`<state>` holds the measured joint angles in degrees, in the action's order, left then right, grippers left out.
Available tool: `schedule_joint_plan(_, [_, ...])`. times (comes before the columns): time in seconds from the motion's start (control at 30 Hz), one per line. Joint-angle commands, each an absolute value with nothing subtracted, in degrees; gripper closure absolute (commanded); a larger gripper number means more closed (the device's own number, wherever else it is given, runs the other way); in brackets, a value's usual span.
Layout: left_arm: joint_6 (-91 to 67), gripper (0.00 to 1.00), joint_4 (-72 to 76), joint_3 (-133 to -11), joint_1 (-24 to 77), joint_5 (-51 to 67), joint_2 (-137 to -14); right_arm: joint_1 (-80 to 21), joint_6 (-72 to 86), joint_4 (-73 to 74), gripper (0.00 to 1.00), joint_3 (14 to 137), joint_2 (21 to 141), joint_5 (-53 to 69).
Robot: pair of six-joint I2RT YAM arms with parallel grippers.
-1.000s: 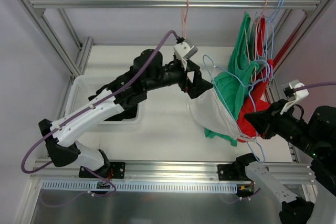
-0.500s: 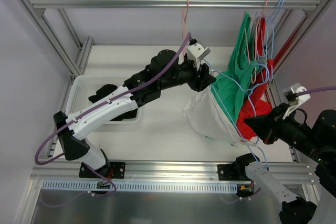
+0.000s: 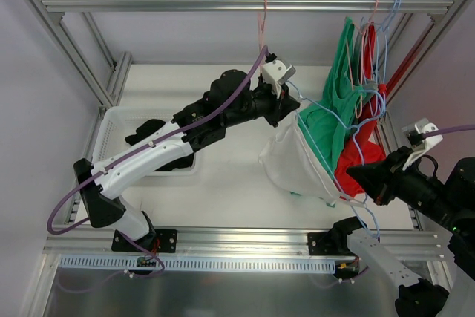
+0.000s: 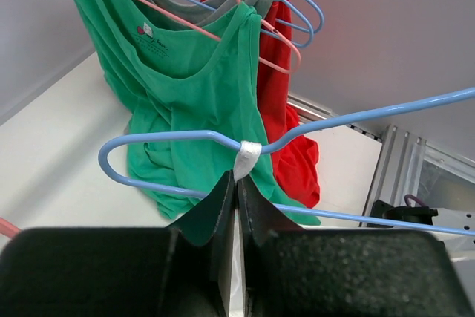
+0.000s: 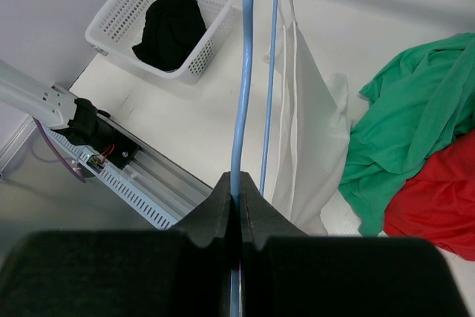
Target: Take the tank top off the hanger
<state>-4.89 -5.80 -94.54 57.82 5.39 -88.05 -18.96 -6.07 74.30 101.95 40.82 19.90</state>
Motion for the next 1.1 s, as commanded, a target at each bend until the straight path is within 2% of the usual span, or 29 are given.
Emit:
schedule_joint_plan(0.0, [-4.2, 0.97, -2.8, -93.9, 58.4, 4.5, -84.6, -18.8, -7.0, 72.7, 1.00, 102.5, 41.0, 19.6])
schedule_joint_plan(0.1, [-4.3, 0.76, -2.7, -93.6, 58.4, 4.8, -83.6, -18.8, -7.2, 72.7, 1.00, 102.0, 40.9, 19.7])
schedule_joint_plan(0.13, [-4.1, 0.79, -2.8, -93.4, 58.4, 5.1, -83.4, -18.8, -7.2, 72.7, 1.00, 101.8, 41.0, 19.9])
schedule_joint_plan(0.17, [-4.1, 0.86, -2.7, -93.4, 58.4, 5.1, -83.3, -18.8, -7.2, 72.6, 1.00, 101.9, 40.8, 20.0])
schedule_joint_plan(0.2, [-4.1, 0.97, -2.7, -93.6, 58.4, 5.0, -83.4, -18.7, -7.1, 72.4, 1.00, 101.9, 40.8, 20.0])
schedule_joint_plan(0.23, [-4.0, 0.99, -2.7, -93.6, 58.4, 5.2, -83.5, -18.8, -7.0, 72.3, 1.00, 102.0, 40.9, 20.0])
schedule_joint_plan(0.5, [-4.3, 1.00, -2.7, -94.0, 58.4, 4.7, -84.5, -18.8, -7.1, 72.3, 1.00, 102.0, 40.3, 20.4])
schedule_joint_plan(0.6, [-6.2, 1.00, -2.5, -93.3, 58.4, -0.7, -83.8, -18.8, -8.2, 72.4, 1.00, 100.5, 39.8, 21.4])
schedule_joint_plan(0.8, [-10.4, 1.00, -1.3, -89.8, 59.1, -23.0, -78.1, -18.8, -13.6, 74.0, 1.00, 94.4, 34.5, 23.6])
schedule_joint_plan(0.9, [-11.7, 1.00, -1.8, -89.6, 59.1, -31.4, -77.0, -19.0, -15.5, 73.7, 1.00, 93.7, 30.5, 28.6])
schedule_joint_plan(0.97, [-11.8, 1.00, -2.5, -89.5, 59.1, -31.2, -76.5, -19.3, -15.8, 73.0, 1.00, 94.5, 28.2, 31.6])
schedule_joint_plan(1.07, [-11.3, 1.00, -2.2, -87.2, 59.1, -23.0, -74.2, -19.4, -14.5, 68.5, 1.00, 94.7, 25.8, 32.7])
